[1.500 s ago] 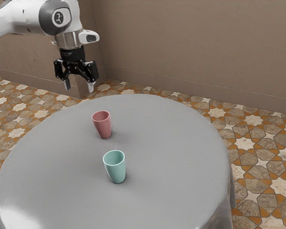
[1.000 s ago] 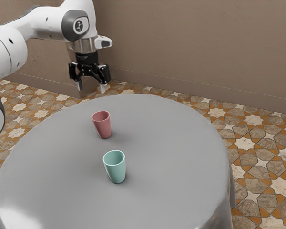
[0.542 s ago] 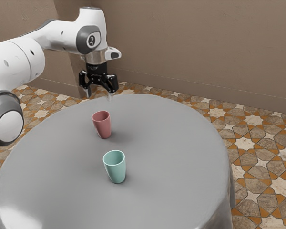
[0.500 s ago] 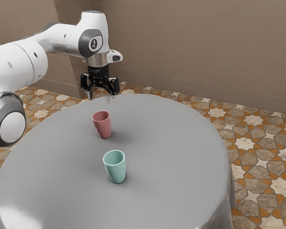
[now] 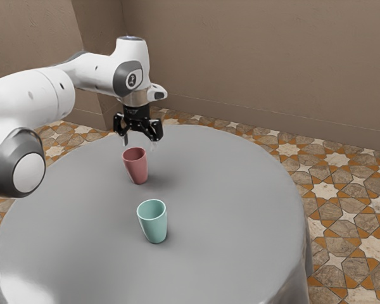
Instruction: Place the left cup onto the right cup
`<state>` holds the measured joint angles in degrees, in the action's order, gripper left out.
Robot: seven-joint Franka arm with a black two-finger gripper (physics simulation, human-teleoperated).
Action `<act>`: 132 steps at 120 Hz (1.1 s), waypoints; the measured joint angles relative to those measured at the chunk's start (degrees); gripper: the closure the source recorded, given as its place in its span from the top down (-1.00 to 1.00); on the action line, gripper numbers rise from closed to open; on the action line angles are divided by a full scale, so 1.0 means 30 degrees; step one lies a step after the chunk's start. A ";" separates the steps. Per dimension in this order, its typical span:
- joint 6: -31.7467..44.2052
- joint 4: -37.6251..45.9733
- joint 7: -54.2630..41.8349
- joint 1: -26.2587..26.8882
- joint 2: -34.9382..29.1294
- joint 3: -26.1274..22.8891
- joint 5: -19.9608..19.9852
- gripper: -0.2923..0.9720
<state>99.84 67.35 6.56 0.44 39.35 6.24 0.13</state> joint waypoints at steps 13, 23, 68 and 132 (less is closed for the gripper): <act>0.0460 0.0005 -0.0001 -0.0038 0.0240 0.0000 -0.0007 0.54; 0.0992 0.0001 -0.0014 -0.0053 0.0371 0.0000 -0.0025 0.54; 0.2101 0.0038 -0.0005 0.0000 0.0927 -0.0020 -0.0017 0.54; 0.2870 0.1608 0.0171 0.0059 0.1450 -0.0059 0.0076 0.53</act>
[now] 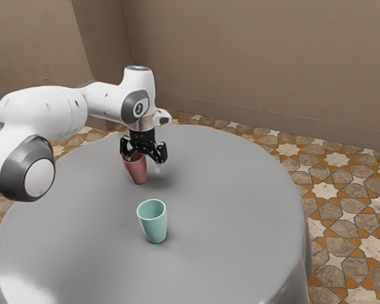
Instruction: Place the left cup onto the right cup
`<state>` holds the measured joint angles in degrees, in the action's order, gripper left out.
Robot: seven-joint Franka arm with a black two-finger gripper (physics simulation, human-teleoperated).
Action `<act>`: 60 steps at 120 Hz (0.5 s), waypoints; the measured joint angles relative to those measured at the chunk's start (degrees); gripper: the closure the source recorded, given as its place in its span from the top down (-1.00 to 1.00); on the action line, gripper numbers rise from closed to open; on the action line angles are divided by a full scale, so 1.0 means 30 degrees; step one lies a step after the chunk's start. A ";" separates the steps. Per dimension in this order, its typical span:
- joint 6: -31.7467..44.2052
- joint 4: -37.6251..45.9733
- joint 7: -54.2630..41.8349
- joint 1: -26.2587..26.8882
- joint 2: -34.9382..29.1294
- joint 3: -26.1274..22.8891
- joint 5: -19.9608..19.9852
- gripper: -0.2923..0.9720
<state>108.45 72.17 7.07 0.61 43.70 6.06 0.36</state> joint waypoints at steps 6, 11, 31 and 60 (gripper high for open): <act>0.0032 -0.0016 0.0006 0.0000 0.0060 0.0000 -0.0019 0.45; 0.0053 -0.0021 0.0012 0.0001 0.0081 0.0000 -0.0030 0.36; 0.0095 -0.0028 0.0039 -0.0103 0.0098 0.0001 -0.0005 -0.08; 0.0076 -0.0008 0.0062 -0.0376 0.0098 0.0057 0.0006 -0.53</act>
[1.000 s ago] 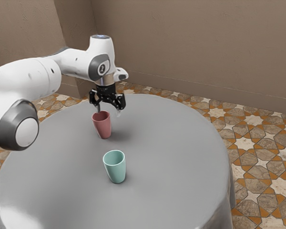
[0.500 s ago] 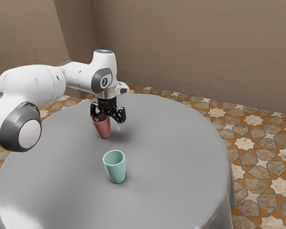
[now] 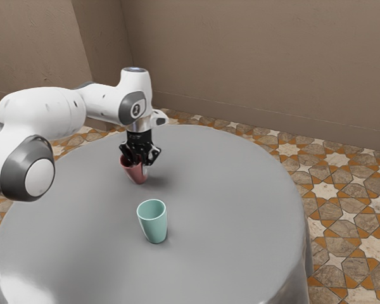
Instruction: Place the left cup onto the right cup
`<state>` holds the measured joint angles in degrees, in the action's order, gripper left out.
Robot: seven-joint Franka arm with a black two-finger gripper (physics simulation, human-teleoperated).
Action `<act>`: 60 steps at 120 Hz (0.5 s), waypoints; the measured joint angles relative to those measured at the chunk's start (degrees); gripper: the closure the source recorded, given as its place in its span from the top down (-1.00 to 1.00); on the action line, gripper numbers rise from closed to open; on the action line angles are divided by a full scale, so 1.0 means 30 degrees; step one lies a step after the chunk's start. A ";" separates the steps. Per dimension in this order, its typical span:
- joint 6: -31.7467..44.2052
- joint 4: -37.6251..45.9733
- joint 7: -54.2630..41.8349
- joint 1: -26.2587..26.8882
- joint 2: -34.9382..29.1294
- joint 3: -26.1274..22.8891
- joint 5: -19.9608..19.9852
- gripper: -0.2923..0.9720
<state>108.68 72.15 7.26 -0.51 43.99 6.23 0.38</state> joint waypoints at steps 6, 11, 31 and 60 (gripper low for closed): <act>-0.0002 0.0006 0.0009 -0.0038 0.0000 0.0004 -0.0018 -0.54; -0.0002 0.0009 0.0016 -0.0051 -0.0008 0.0027 -0.0039 -0.56; -0.0103 -0.0015 0.0039 -0.0016 -0.0224 0.0153 -0.0179 -0.64; -0.0591 -0.0043 0.0066 0.0808 -0.1482 0.0923 -0.0334 -0.68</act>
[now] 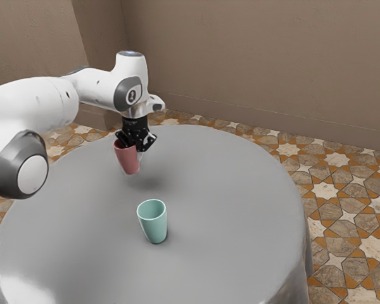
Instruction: Place the left cup onto the right cup
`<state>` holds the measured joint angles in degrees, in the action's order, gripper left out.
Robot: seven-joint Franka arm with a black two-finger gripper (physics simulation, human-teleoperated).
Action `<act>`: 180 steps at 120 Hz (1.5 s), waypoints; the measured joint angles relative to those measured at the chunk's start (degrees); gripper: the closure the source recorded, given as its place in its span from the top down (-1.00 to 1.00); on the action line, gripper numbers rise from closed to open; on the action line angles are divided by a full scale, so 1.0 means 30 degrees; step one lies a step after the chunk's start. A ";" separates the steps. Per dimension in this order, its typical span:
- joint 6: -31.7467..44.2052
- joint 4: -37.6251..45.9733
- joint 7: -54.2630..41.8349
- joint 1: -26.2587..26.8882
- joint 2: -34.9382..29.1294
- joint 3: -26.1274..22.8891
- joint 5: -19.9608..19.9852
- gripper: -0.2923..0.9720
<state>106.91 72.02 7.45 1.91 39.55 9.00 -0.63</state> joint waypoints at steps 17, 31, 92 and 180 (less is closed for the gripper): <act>-0.0302 -0.0079 0.0024 0.0311 -0.0444 0.0279 -0.0046 -0.69; -0.0454 -0.0074 0.0043 0.0706 -0.0752 0.0366 -0.0071 -0.70; -0.0628 0.1282 0.0280 0.2538 -0.3157 0.0206 0.0012 -0.70; -0.0586 0.3271 0.1884 0.3695 -0.4822 -0.2246 -0.0111 -0.70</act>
<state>105.15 81.83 13.11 13.00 25.08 2.26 -0.96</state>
